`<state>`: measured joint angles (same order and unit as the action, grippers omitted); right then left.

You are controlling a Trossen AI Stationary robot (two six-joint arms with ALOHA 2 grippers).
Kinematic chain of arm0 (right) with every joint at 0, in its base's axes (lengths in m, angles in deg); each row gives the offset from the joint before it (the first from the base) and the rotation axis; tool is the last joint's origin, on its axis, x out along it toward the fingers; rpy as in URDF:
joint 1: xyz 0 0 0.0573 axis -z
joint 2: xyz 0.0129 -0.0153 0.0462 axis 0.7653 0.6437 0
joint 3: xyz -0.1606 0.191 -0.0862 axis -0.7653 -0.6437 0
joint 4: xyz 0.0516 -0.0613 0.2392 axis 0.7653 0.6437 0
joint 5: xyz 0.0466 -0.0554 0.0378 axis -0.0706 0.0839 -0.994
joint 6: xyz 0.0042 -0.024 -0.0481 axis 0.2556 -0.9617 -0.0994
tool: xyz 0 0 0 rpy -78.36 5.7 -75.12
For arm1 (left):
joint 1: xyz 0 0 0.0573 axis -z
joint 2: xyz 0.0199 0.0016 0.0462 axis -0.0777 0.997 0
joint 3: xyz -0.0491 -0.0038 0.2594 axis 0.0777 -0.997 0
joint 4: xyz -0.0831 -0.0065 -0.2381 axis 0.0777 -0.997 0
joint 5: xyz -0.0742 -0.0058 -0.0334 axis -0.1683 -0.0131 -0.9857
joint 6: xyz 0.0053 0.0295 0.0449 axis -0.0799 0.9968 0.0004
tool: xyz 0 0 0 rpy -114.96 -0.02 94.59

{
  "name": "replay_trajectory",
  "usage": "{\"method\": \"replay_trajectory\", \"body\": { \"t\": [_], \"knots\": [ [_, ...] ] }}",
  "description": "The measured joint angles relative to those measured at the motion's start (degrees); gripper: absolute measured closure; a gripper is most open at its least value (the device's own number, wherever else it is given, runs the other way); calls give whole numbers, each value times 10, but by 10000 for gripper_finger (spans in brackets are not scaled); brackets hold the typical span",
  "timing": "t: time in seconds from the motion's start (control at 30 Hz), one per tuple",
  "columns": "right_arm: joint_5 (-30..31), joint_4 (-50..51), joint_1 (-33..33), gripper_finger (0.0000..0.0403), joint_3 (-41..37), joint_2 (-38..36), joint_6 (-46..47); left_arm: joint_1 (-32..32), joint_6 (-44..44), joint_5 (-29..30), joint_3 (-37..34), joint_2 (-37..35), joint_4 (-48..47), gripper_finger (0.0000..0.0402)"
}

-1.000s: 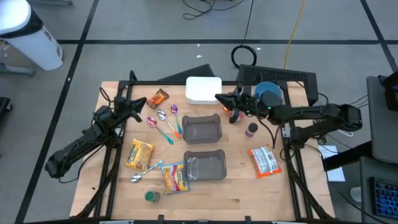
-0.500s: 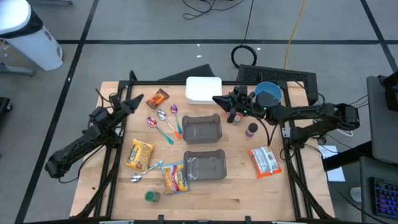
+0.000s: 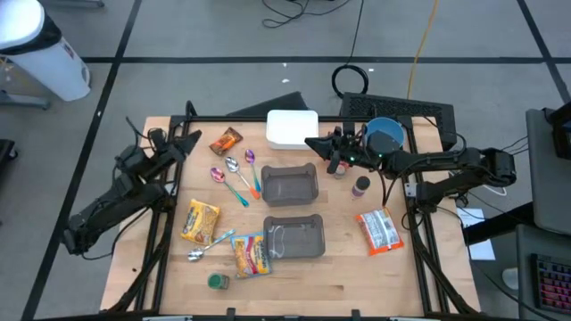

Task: Pick & Place Food Item
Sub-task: Put the orange spoon into the white bin

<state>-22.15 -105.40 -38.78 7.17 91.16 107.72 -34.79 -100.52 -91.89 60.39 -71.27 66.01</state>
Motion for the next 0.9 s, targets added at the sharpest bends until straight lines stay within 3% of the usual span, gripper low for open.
{"method": "replay_trajectory", "body": {
  "t": [0.17,0.33,0.63,0.9],
  "knots": [
    [-1,-5,4,401,0,0,-16,0,89,0,114,115,-70,179],
    [-17,-7,19,367,1,-10,-12,0,146,-13,229,260,-87,143],
    [-30,4,31,249,1,-22,-39,-15,278,-36,420,513,-205,150],
    [-30,39,30,210,1,-21,-50,-49,408,-37,562,644,-441,169]
  ]
}}
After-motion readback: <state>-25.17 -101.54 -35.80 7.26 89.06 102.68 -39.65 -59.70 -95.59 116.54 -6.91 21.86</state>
